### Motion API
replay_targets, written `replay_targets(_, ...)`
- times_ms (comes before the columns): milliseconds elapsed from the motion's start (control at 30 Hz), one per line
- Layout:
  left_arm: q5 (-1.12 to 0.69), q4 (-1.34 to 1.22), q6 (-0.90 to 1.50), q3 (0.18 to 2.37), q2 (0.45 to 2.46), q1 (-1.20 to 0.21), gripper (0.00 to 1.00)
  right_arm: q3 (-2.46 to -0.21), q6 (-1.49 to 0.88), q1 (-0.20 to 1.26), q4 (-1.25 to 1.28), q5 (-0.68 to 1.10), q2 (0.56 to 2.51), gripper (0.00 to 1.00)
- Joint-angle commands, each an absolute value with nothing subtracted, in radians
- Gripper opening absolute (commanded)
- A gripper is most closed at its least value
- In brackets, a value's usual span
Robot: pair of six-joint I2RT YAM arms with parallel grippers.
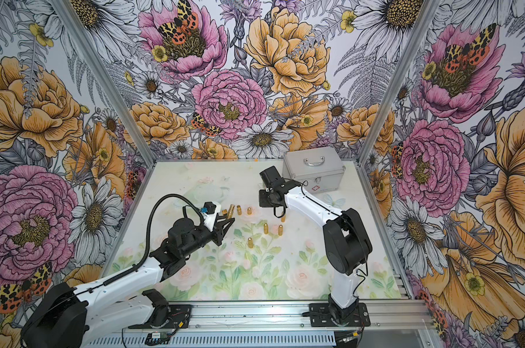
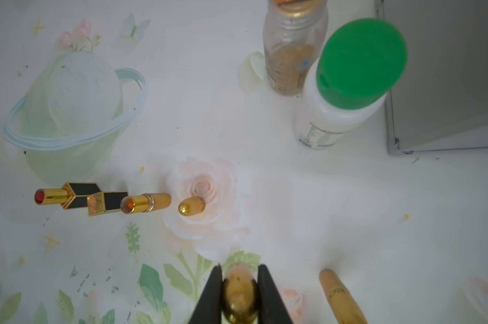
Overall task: Open the lipstick cap
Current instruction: Place the cover at the center of the board.
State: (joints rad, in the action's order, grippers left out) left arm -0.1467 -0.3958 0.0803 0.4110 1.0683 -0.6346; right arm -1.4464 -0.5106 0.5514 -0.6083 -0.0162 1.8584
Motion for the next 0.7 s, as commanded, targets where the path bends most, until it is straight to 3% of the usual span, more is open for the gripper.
replay_targets(0,-0.122,-0.439,0.098,0.409,1.088,-0.627,0.00,-1.448,-0.506,0.561,-0.517,-0.088,1.907,0.21)
replay_targets(667,-0.122,-0.462,0.101,0.436,1.161,-0.634,0.00,-1.443,-0.497,0.565,-0.460,-0.174,2.057,0.21)
